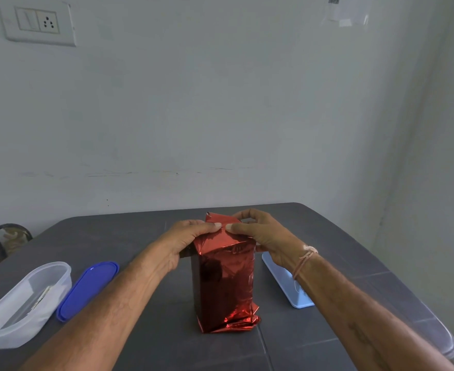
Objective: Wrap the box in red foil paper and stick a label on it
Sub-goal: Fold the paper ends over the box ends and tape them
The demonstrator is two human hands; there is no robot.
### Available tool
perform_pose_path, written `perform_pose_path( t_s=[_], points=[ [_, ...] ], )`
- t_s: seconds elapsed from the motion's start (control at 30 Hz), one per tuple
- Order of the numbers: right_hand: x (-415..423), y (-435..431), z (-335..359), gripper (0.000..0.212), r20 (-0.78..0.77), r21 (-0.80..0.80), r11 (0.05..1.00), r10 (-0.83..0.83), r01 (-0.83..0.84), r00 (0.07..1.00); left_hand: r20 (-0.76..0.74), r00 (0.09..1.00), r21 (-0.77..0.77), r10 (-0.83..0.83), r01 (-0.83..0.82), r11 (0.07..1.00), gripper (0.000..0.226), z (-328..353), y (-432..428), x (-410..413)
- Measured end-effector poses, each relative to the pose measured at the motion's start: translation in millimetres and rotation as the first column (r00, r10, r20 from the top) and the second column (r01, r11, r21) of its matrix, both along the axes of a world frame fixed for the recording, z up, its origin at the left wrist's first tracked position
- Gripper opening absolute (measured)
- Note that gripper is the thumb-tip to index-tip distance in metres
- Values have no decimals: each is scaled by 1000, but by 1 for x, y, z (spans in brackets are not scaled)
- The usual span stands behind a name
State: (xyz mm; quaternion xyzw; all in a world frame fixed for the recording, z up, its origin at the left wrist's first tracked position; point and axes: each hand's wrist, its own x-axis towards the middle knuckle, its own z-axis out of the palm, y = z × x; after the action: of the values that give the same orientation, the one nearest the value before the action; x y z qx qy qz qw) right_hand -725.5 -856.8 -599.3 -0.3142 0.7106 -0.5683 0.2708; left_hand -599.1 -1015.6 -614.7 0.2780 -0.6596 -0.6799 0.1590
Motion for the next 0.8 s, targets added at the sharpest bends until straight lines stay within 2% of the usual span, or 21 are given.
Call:
perform_pose_path(
  t_s=[0.13, 0.2, 0.4, 0.53, 0.63, 0.73, 0.8],
  points=[
    [-2, 2, 0, 41, 22, 4, 1000, 2, -2, 1000, 45, 999, 45, -20, 18, 999, 82, 1, -5, 0],
    [-4, 1, -1, 42, 18, 4, 1000, -1, 1, 1000, 56, 998, 62, -22, 19, 998, 90, 1, -7, -2],
    [-7, 2, 0, 41, 40, -5, 1000, 16, -16, 999, 47, 999, 98, -17, 13, 995, 82, 3, -4, -1],
    [-15, 20, -10, 33, 103, -148, 989, 10, 6, 995, 29, 1000, 87, -1, -1, 996, 75, 5, 1, 0],
    [-25, 43, -25, 26, 16, -152, 973, -171, 172, 985, 9, 1000, 87, 23, -24, 996, 71, 6, 0, 3],
    [-40, 71, -47, 13, -215, -71, 894, -446, 442, 869, -8, 999, 86, 34, -33, 996, 73, 6, -4, 5],
    [-52, 90, -63, 17, -272, 49, 842, -507, 538, 818, -4, 1000, 82, 22, -21, 996, 76, 4, -5, 4]
  ],
)
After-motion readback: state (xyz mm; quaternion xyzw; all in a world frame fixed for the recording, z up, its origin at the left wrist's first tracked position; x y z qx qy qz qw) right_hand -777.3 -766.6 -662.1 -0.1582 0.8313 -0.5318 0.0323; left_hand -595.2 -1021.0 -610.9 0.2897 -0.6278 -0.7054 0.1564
